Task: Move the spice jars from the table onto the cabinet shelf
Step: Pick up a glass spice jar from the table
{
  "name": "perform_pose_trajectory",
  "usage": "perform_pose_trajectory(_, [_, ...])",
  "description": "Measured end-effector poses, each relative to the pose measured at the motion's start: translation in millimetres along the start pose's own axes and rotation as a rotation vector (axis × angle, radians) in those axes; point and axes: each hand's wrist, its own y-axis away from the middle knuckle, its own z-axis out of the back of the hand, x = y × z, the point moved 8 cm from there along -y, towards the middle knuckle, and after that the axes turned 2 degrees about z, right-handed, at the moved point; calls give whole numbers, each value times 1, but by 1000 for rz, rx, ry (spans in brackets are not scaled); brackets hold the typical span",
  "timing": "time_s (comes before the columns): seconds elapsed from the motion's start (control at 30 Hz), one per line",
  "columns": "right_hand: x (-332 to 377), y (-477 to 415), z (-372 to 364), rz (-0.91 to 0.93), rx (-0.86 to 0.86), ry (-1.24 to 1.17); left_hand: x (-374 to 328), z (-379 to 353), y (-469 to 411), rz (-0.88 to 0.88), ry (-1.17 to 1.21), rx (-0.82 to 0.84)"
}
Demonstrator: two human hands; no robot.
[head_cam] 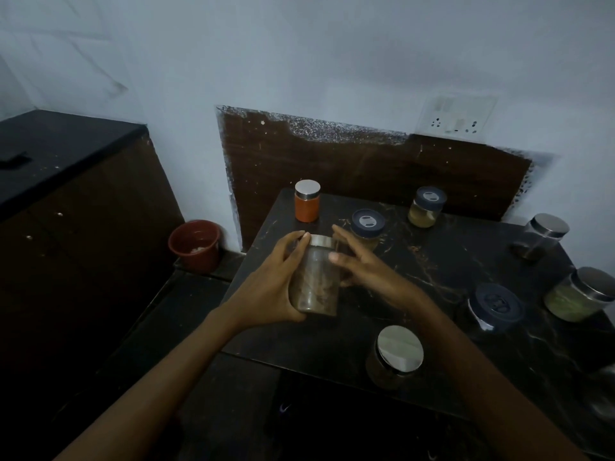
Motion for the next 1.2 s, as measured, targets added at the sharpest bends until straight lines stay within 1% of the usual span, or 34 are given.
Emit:
perform_pose_trajectory(0.07, [3, 6, -5, 48, 77, 161, 0, 2, 0, -1, -21, -8])
perform_pose_trajectory(0.13, [4, 12, -15, 101, 158, 390, 1, 3, -1, -1, -53, -18])
perform_pose_trajectory(0.17, [4, 14, -20, 125, 171, 489, 2, 3, -2, 2, -68, -18])
perform_pose_trajectory(0.23, [7, 14, -25, 157, 152, 579, 4, 3, -3, 16, -82, -11])
perform_pose_trajectory(0.4, [11, 6, -27, 156, 56, 572, 10, -1, -3, 38, -94, 48])
perform_pose_trajectory(0.47, [12, 5, -28, 162, 64, 580, 11, 0, -3, 44, -74, 81])
perform_pose_trajectory(0.67, [18, 3, -33, 198, 69, 620, 9, 3, -5, 38, -58, 107])
perform_pose_trajectory(0.8, [25, 5, -31, 212, 64, 622, 12, 11, -4, 47, 26, 30])
perform_pose_trajectory(0.93, [20, 3, -21, 154, 96, 521, 19, 18, 3, 105, 155, -5])
perform_pose_trajectory(1.03, [15, 4, -20, 105, 103, 460, 21, 14, 5, 140, 219, 44])
perform_pose_trajectory(1.1, [17, 5, -20, 111, 84, 461, 21, 9, 6, 155, 254, 90])
perform_pose_trajectory(1.2, [22, 7, -24, 152, 56, 509, 13, 7, 3, 129, 210, 97])
